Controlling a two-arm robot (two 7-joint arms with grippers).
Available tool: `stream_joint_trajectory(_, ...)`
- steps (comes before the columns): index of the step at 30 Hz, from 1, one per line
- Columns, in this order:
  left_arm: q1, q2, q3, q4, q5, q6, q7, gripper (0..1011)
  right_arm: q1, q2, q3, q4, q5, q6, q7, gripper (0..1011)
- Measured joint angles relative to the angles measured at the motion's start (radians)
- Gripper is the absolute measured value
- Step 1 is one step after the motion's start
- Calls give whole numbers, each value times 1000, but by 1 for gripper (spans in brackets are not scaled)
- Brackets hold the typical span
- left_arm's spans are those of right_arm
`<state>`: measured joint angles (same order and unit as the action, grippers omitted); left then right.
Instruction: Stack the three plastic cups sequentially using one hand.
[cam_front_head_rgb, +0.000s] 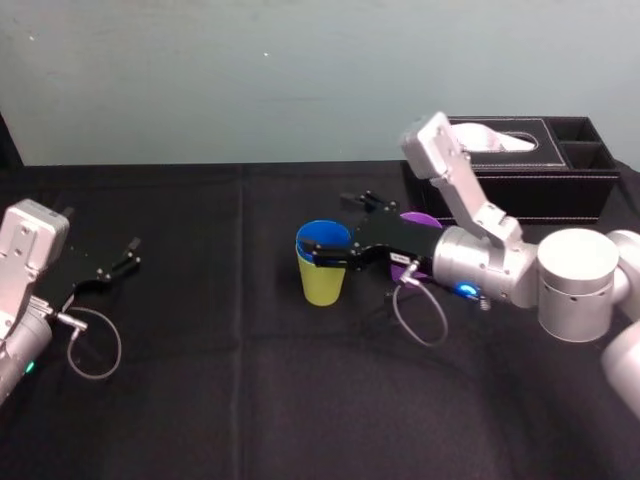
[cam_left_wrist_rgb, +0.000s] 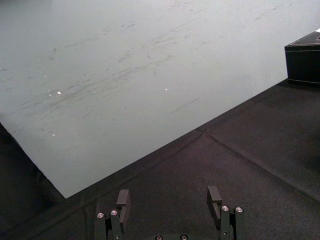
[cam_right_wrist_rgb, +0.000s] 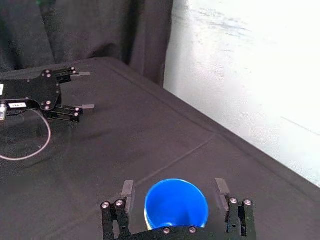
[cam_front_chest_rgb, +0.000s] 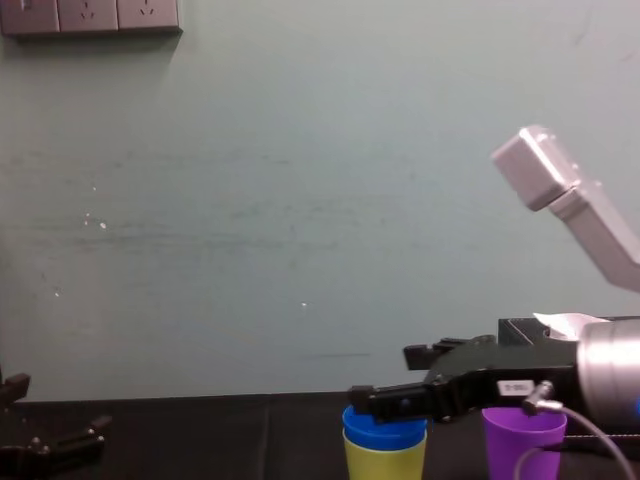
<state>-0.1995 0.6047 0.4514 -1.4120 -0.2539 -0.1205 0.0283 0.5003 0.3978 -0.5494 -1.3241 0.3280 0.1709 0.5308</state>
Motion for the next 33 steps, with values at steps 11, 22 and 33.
stream_joint_trajectory(11, 0, 0, 0, 0, 0, 0, 0, 1010, -110, 85, 79, -136, 30, -8, -32, 1000)
stream_joint_trajectory(22, 0, 0, 0, 0, 0, 0, 0, 1010, -206, 133, 155, -194, 48, -35, -81, 1000)
stream_joint_trajectory(33, 0, 0, 0, 0, 0, 0, 0, 1010, -260, 141, 213, -172, 51, -56, -106, 1000)
